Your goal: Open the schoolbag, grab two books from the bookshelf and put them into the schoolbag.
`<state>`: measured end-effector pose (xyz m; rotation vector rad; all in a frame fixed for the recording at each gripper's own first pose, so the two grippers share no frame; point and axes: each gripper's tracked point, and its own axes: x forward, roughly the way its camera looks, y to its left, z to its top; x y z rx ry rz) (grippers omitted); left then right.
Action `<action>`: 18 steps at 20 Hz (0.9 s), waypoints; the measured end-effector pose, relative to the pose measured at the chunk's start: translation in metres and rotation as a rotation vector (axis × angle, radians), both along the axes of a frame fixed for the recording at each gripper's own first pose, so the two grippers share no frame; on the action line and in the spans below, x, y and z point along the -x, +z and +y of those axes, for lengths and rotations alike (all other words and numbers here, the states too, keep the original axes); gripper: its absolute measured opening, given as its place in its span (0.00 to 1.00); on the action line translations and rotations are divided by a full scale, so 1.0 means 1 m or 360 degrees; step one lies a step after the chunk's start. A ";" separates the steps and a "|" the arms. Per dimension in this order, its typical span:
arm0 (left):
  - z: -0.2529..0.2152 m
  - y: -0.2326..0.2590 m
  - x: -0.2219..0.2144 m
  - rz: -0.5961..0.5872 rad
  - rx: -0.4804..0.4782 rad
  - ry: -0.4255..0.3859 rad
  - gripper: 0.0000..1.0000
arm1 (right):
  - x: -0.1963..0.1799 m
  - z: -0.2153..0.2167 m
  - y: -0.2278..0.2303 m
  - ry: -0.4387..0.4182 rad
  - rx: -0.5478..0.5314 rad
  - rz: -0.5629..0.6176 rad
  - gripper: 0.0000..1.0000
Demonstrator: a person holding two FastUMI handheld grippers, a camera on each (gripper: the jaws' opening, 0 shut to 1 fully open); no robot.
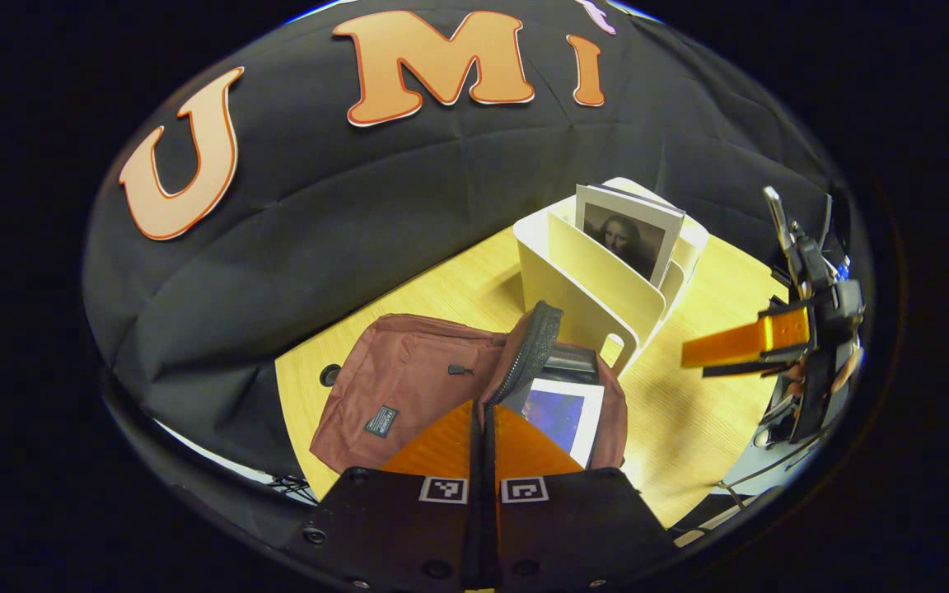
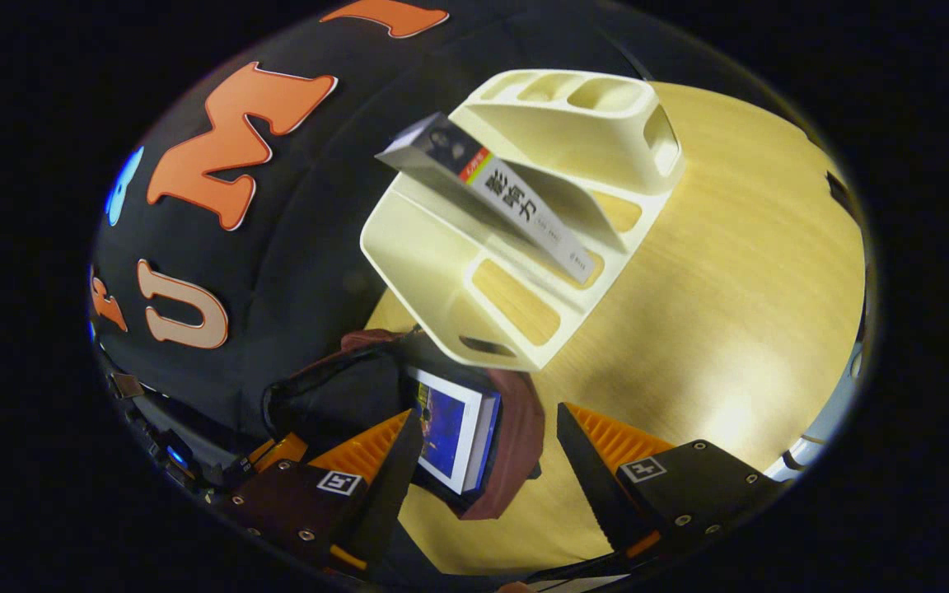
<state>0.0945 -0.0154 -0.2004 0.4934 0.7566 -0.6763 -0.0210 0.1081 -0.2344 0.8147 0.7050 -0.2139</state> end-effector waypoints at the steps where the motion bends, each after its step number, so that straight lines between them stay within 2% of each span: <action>1: -0.001 -0.001 0.000 0.0007 0.0009 0.0007 0.01 | -0.001 -0.013 0.010 0.0001 0.0061 -0.0005 0.98; 5: 0.001 -0.007 0.003 0.0035 0.0038 0.0043 0.01 | -0.010 -0.061 0.053 0.0040 0.0349 0.0000 0.97; 7: 0.003 -0.010 0.003 0.0045 0.0039 0.0065 0.01 | -0.020 -0.082 0.071 0.0092 0.0533 0.0033 0.98; 12: 0.004 -0.011 0.003 0.0046 0.0036 0.0092 0.01 | -0.054 -0.105 0.112 0.0284 0.0850 0.0153 0.98; 18: 0.006 -0.015 -0.003 0.0032 -0.0002 0.0115 0.01 | -0.119 -0.100 0.129 0.0499 0.1034 0.0252 0.98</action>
